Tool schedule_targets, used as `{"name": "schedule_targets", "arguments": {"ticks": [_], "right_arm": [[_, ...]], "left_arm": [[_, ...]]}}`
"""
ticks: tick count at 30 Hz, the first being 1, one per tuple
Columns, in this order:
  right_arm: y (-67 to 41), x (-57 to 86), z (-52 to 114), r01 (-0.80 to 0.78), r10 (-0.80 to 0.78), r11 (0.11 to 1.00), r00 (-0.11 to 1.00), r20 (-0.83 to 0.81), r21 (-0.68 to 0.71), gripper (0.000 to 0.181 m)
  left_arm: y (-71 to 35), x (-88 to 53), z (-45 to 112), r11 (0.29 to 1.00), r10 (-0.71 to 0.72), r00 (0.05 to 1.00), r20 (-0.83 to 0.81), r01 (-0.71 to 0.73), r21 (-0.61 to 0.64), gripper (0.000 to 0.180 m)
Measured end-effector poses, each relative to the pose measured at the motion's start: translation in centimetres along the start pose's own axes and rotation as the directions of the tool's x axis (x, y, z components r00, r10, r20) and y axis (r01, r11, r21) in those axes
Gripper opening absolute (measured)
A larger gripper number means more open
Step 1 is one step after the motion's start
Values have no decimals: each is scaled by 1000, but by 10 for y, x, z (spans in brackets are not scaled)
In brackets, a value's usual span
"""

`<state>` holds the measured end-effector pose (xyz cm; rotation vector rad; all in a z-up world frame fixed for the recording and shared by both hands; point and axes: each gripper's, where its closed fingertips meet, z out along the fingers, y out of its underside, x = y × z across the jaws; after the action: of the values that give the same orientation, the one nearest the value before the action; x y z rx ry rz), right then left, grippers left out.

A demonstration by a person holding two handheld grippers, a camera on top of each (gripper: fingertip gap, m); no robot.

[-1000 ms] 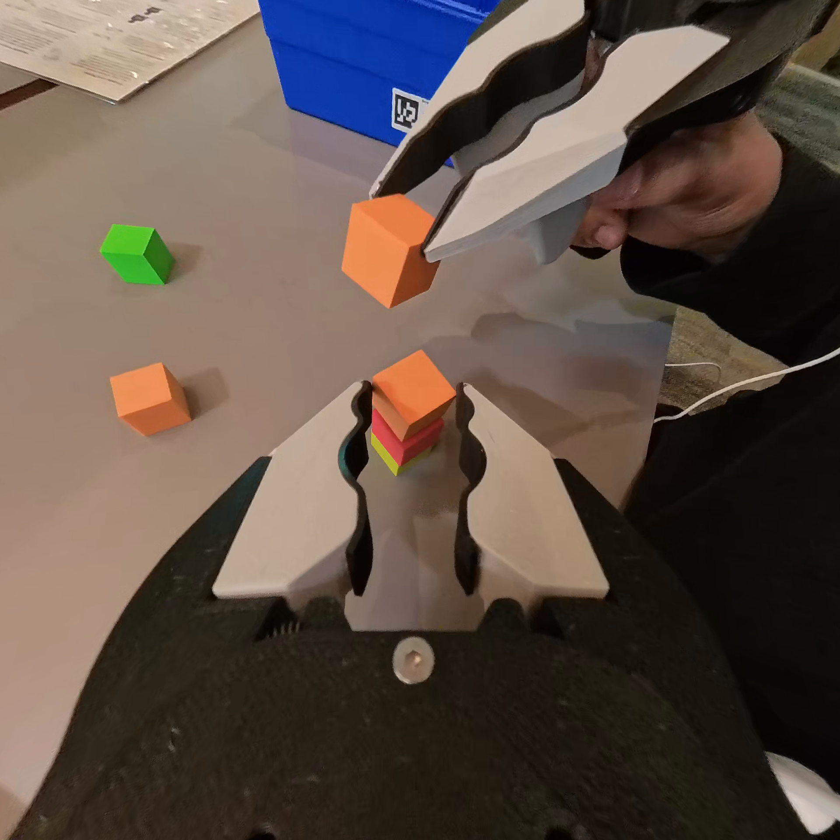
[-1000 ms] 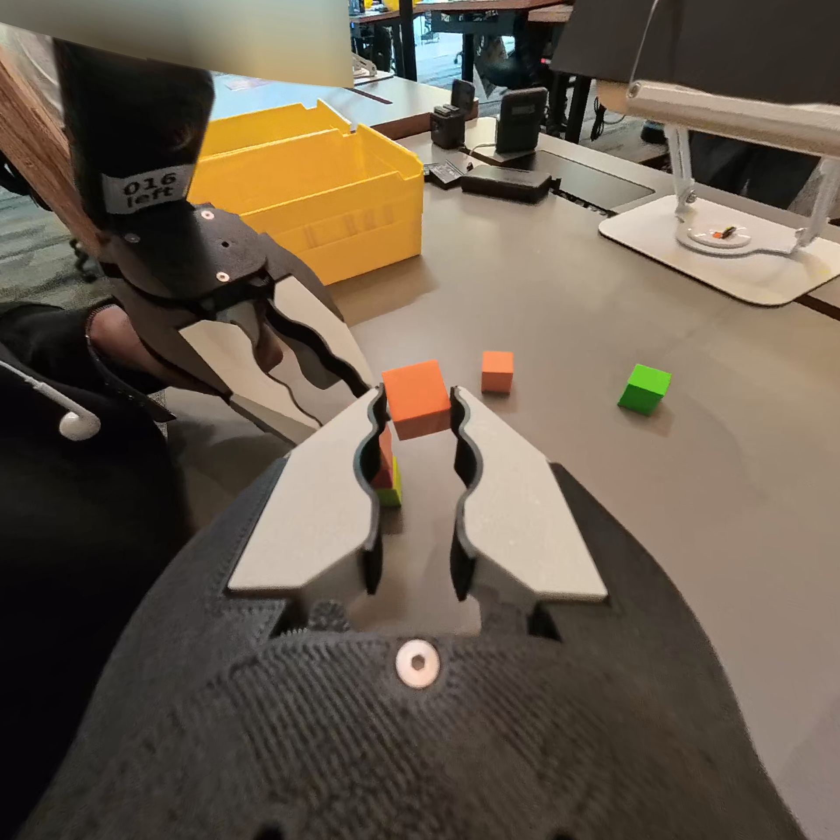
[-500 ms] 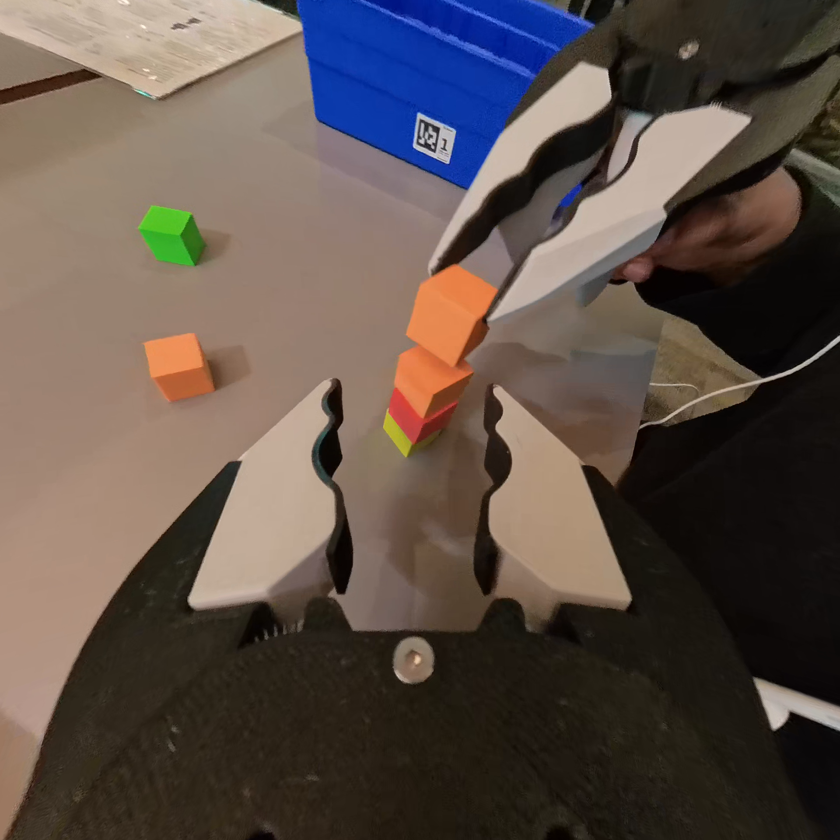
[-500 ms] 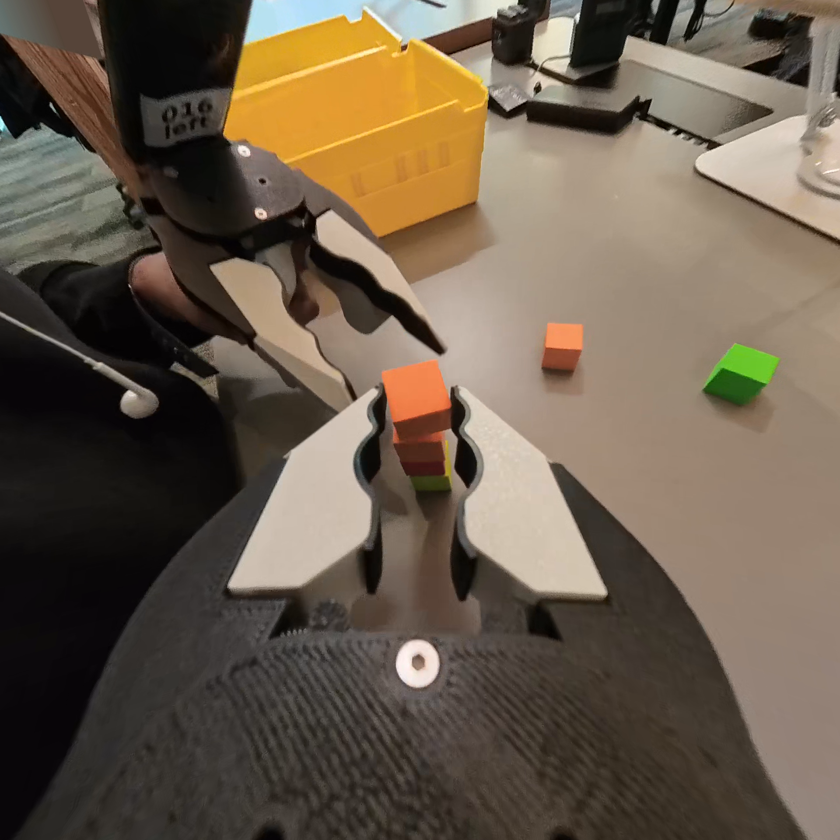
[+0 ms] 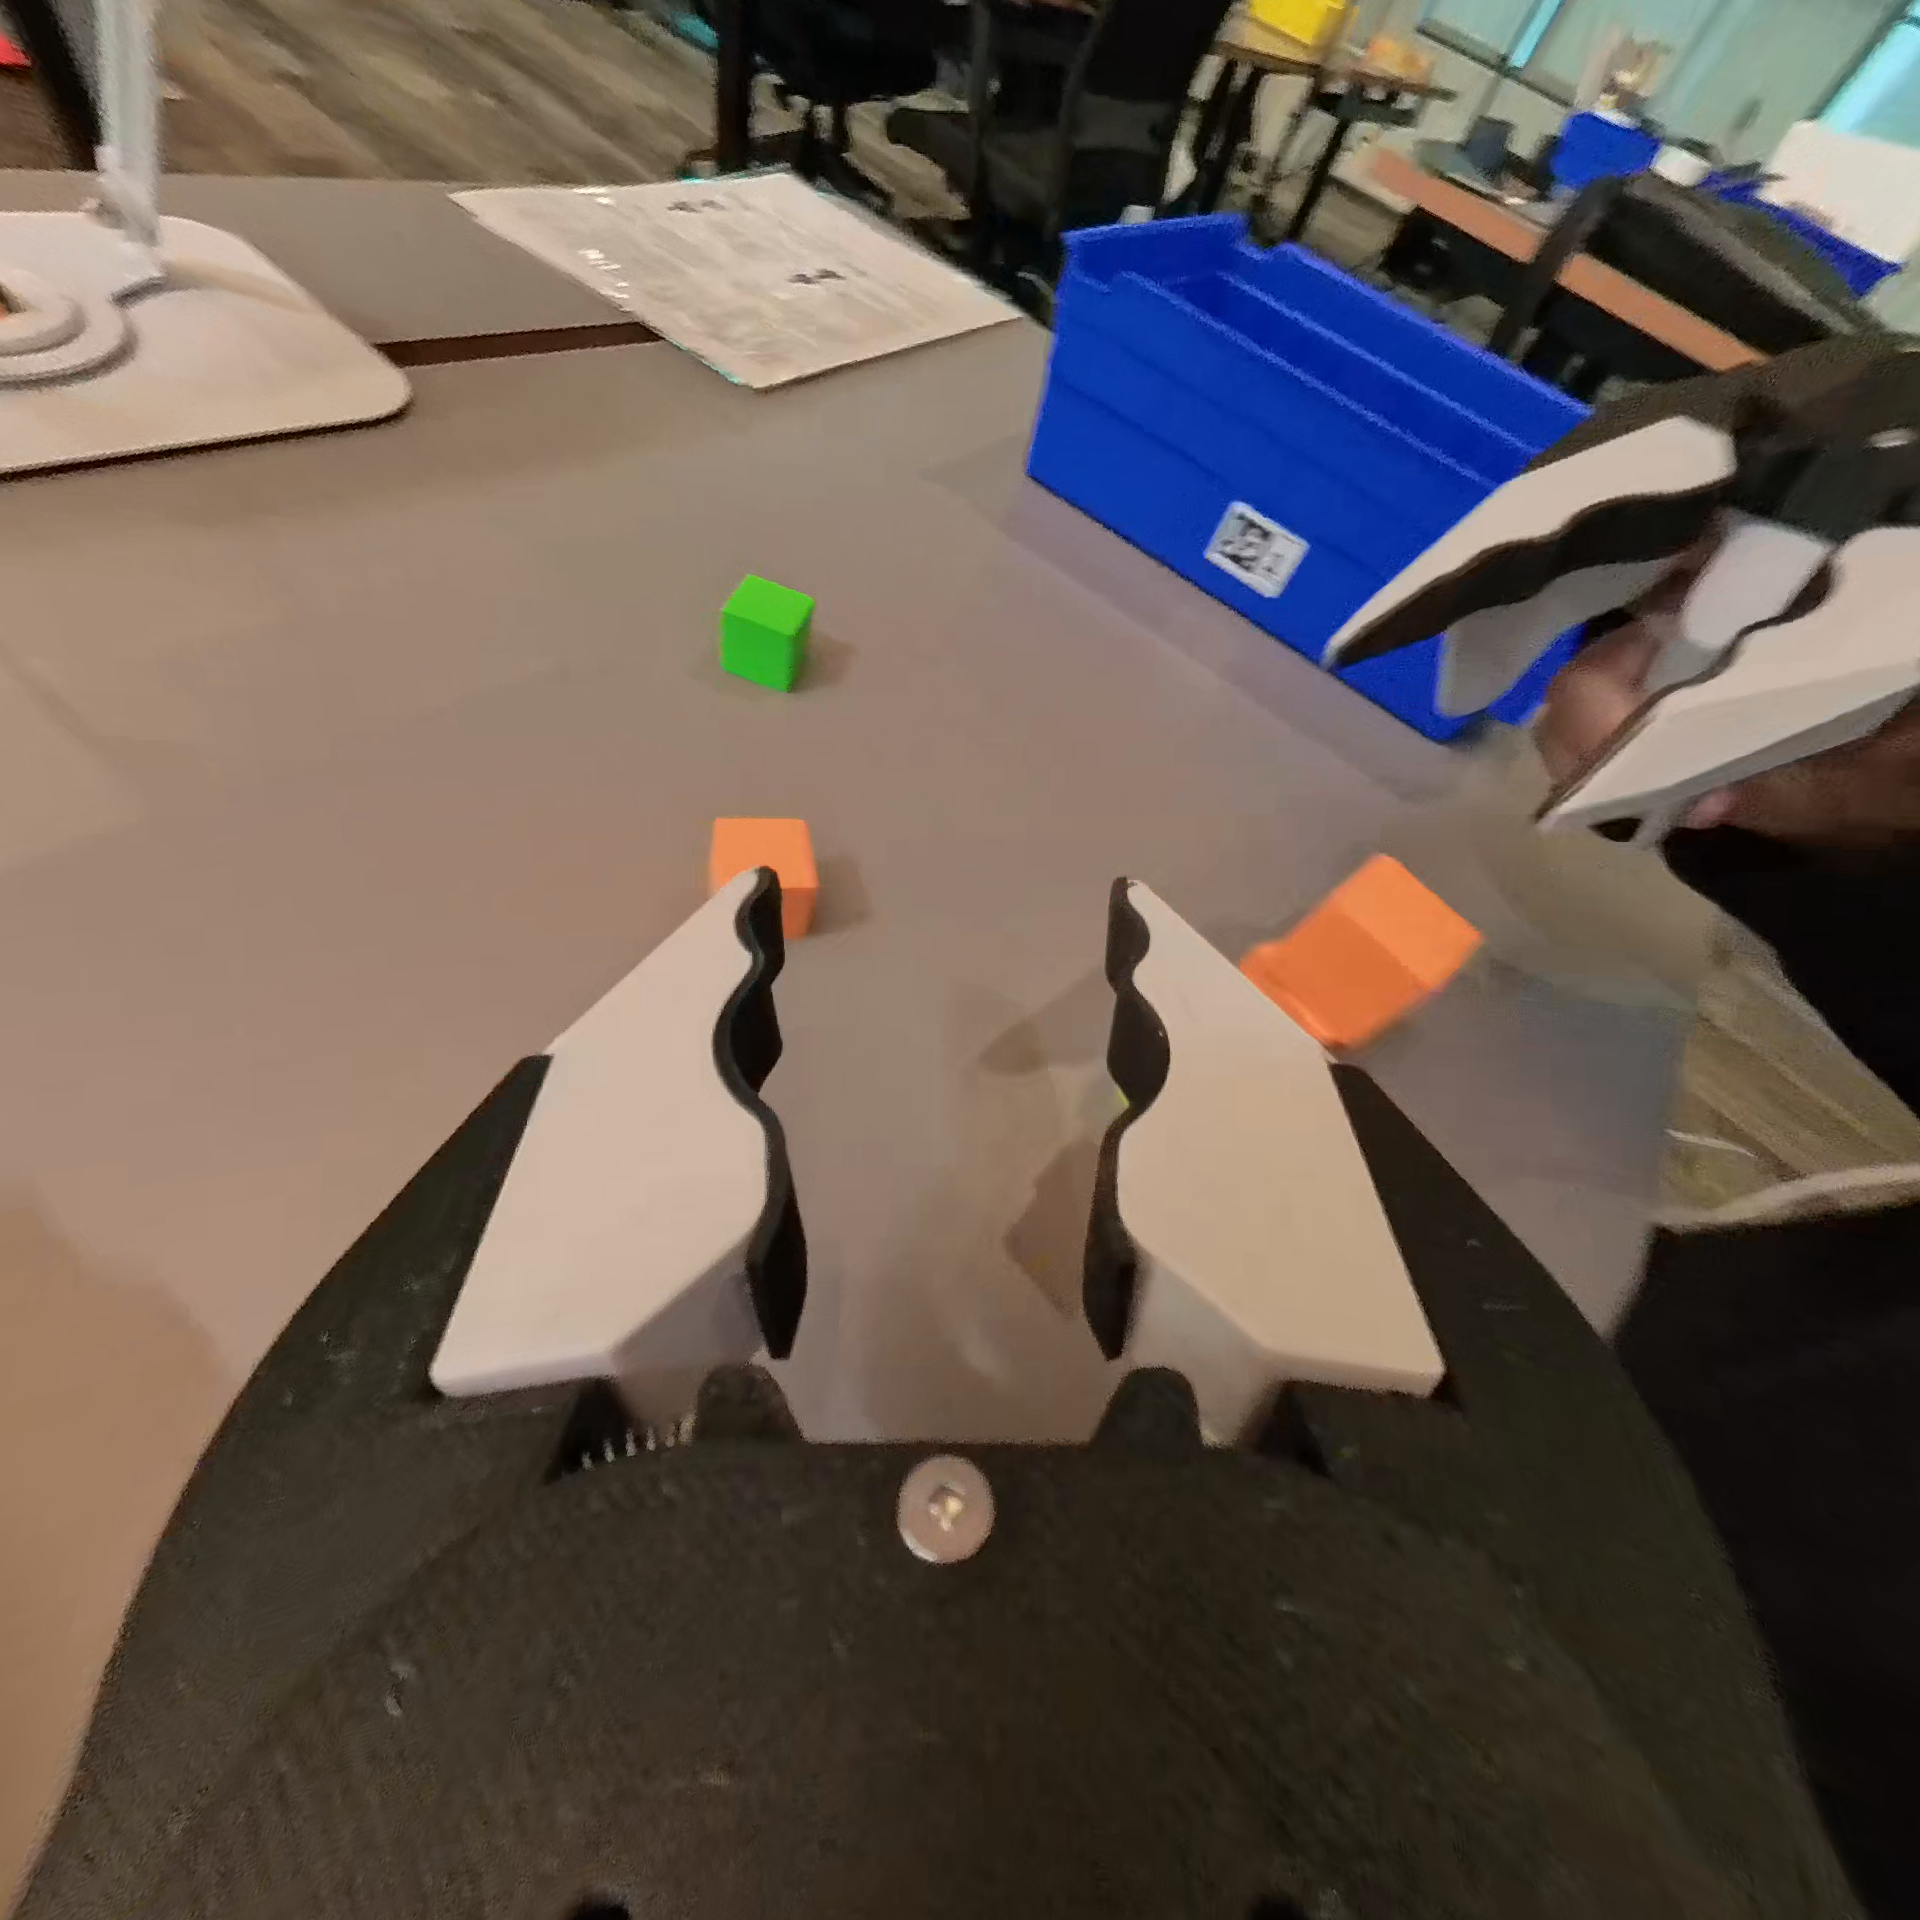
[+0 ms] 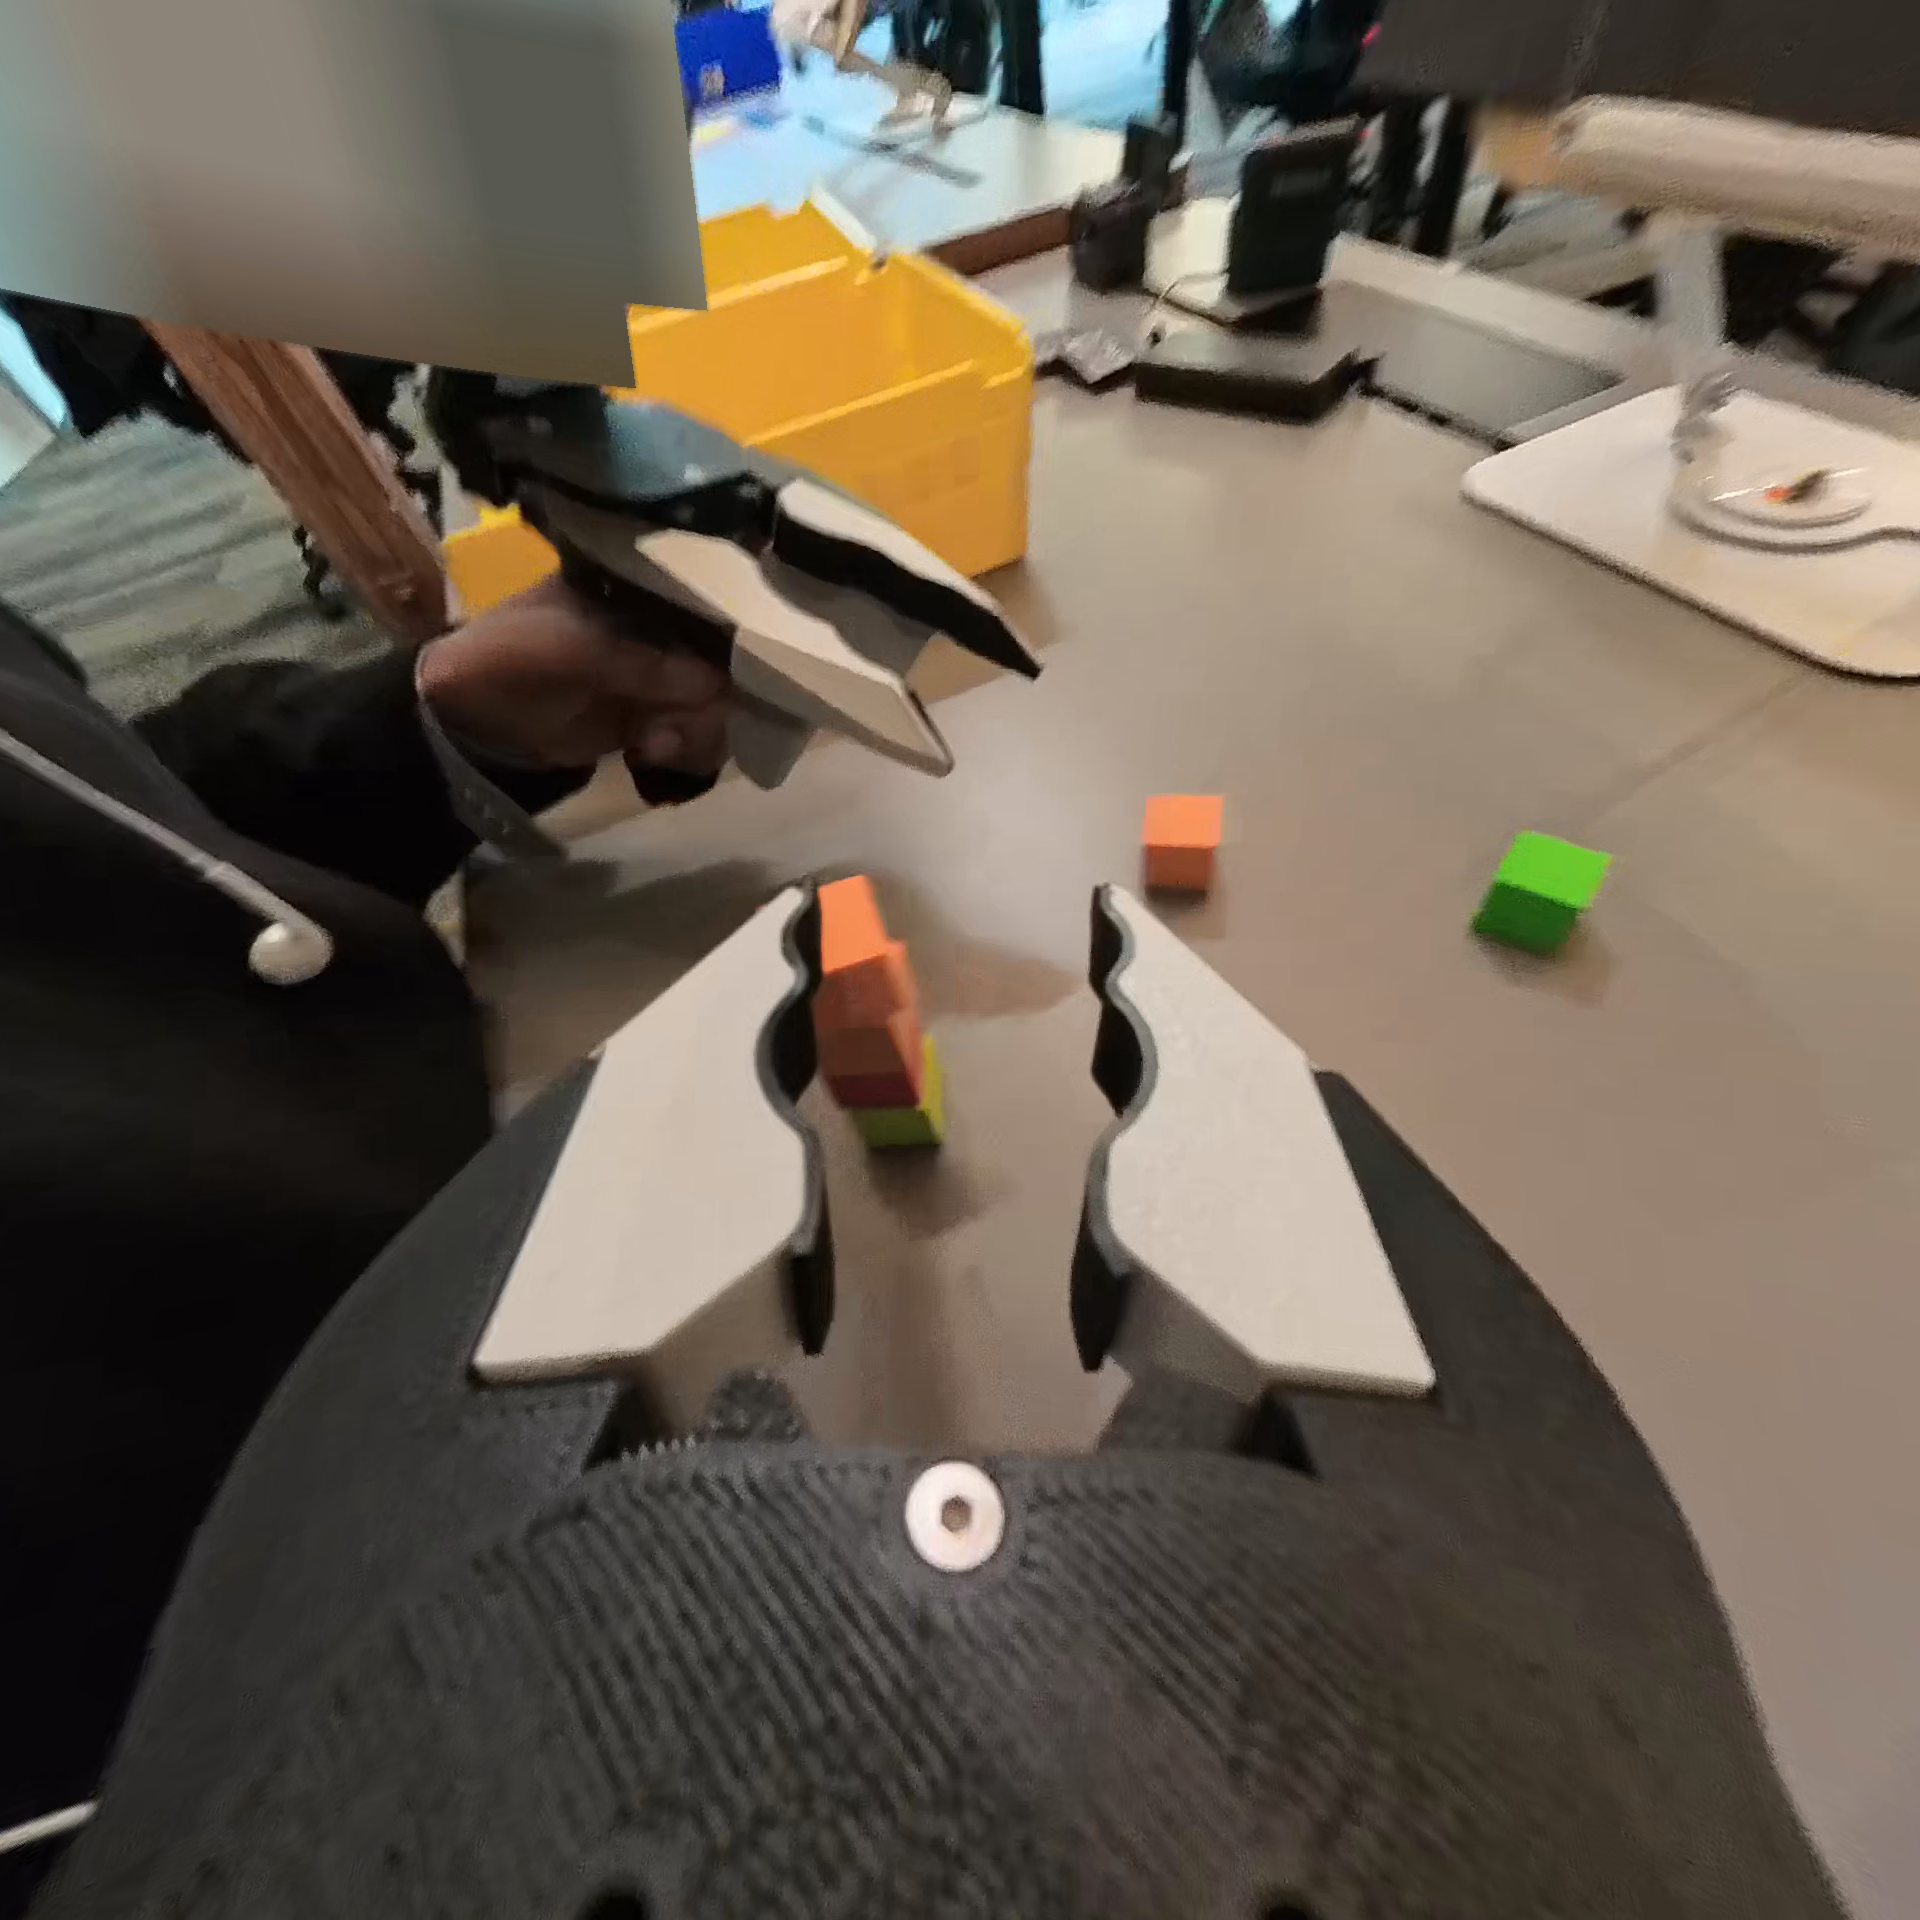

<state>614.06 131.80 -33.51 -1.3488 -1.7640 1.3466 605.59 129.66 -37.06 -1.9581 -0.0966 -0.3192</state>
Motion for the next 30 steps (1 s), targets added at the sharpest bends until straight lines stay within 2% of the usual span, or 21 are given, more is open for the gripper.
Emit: {"name": "schedule_targets", "arguments": {"ticks": [6, 10, 12, 13, 16, 18, 20, 21, 25, 27, 30], "right_arm": [[-15, 92, 3, -84, 104, 985, 985, -136, 150, 48], [-4, 139, 37, -178, 196, 977, 966, -167, 115, 49], [5, 155, 56, -193, 201, 979, 960, -195, 57, 49], [12, 163, 64, -180, 179, 984, 957, -230, 15, 50], [34, 179, 83, -136, 93, 982, 951, -296, -129, 51], [43, 183, 91, -140, 82, 975, 948, -306, -175, 49], [48, 187, 94, -157, 88, 969, 941, -327, -190, 36], [49, 189, 94, -162, 91, 968, 937, -337, -189, 27], [33, 183, 79, -155, 111, 982, 937, -332, -108, 27], [21, 175, 67, -143, 118, 988, 939, -324, -57, 27], [8, 158, 51, -135, 129, 991, 944, -303, 2, 27]], "left_arm": [[15, -46, 44, 991, 40, 980, 196, -15, -130, 60], [32, -55, 65, 974, 64, 975, 214, -14, -227, 53], [35, -55, 67, 970, 70, 976, 204, -20, -241, 36], [32, -55, 65, 974, 78, 976, 202, -31, -224, 22], [13, -50, 52, 988, 91, 976, 198, -63, -142, 22], [-5, -42, 41, 995, 76, 981, 176, -63, -75, 21], [-28, -23, 26, 998, 65, 992, 110, -67, 15, 21], [-41, -9, 18, 995, 74, 996, 56, -77, 66, 21], [-73, 58, -17, 968, 184, 961, -205, -141, 206, 21], [-71, 82, -25, 963, 237, 928, -288, -185, 197, 21], [-49, 95, -21, 949, 316, 896, -312, -296, 111, 21]]}}
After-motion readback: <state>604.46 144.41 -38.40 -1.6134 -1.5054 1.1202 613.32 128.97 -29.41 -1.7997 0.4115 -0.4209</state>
